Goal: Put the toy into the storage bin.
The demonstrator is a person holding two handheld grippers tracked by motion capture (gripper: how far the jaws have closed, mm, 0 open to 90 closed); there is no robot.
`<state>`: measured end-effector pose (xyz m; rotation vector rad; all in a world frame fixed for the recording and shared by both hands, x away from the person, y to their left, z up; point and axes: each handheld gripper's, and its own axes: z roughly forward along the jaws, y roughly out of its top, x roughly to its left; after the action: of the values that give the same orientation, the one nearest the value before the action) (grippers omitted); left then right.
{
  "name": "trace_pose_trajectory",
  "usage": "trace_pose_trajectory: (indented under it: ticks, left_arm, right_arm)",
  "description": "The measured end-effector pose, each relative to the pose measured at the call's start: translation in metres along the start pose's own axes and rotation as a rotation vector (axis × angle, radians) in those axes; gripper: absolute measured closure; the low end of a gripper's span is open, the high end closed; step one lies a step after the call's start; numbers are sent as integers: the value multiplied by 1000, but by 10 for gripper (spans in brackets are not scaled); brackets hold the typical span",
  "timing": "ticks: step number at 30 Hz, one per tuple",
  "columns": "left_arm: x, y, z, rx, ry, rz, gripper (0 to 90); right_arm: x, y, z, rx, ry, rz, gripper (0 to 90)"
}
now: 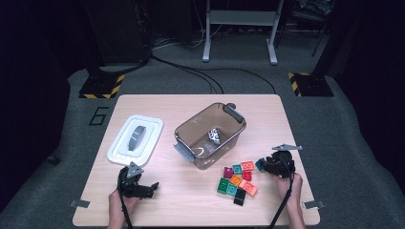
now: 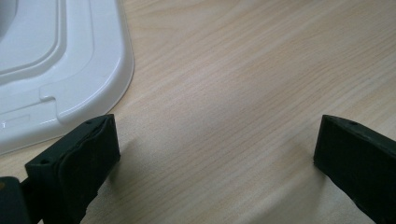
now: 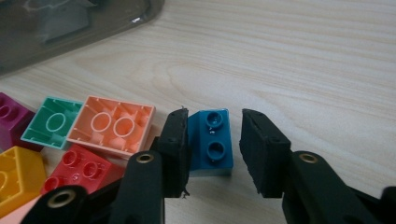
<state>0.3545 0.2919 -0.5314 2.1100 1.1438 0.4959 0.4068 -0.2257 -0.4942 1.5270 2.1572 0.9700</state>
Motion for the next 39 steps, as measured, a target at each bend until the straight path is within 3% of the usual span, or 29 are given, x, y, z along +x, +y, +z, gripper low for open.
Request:
trace_pose_trajectory:
  ticks: [3,9,12,25,33,39]
  left_arm:
    - [0,0,0,-1,0,1,2]
    - [0,0,0,-1,1,0,4]
    - [0,0,0,-2,1,0,4]
    - [0,0,0,-2,0,0,4]
    - [0,0,0,-2,-1,0,4]
    - [-1,0,0,-2,-2,-9,4]
  right_arm:
    - [3,-1,0,5,-5,-38,578]
    - [9,-1,4,9,-11,-63,572]
    - [11,2,11,44,-21,-83,575]
    - [12,0,20,87,-17,-80,576]
    - [10,0,17,53,-26,-75,589]
    - [8,9,10,30,-28,-70,589]
